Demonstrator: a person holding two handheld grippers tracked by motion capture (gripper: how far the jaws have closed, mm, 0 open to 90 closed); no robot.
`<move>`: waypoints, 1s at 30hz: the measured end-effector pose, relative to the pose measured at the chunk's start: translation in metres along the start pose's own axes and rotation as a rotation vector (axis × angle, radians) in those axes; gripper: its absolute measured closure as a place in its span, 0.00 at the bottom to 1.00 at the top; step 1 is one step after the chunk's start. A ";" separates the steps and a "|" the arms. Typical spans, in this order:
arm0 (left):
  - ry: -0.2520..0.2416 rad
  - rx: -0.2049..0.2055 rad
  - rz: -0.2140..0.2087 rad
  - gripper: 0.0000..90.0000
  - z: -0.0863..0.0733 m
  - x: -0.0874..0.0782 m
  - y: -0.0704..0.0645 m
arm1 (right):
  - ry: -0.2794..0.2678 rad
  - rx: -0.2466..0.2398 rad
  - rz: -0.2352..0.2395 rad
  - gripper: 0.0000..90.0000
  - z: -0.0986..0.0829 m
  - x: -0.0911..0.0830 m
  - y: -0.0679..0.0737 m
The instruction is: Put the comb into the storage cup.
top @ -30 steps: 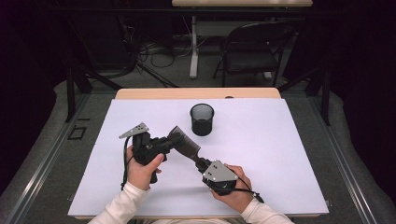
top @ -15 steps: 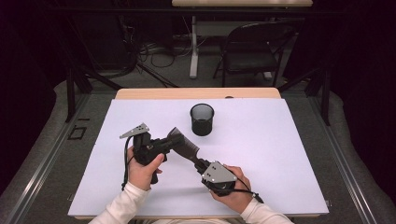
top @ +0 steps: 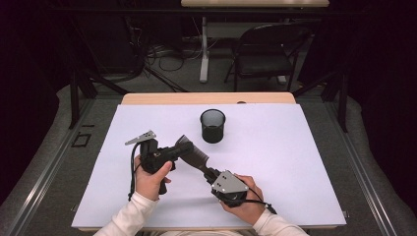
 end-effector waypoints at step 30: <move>0.014 -0.049 -0.019 0.96 0.000 0.001 0.003 | -0.003 0.021 0.011 0.81 -0.002 0.003 0.001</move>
Point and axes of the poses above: each handheld gripper's, and its own axes: x roughly forward along the jaws, z roughly out of its top, y roughly to its left, the point moved 3 cm from there along x, roughly forward along the jaws, and after that the axes turned 12 degrees about -x, right-handed, at the moved point
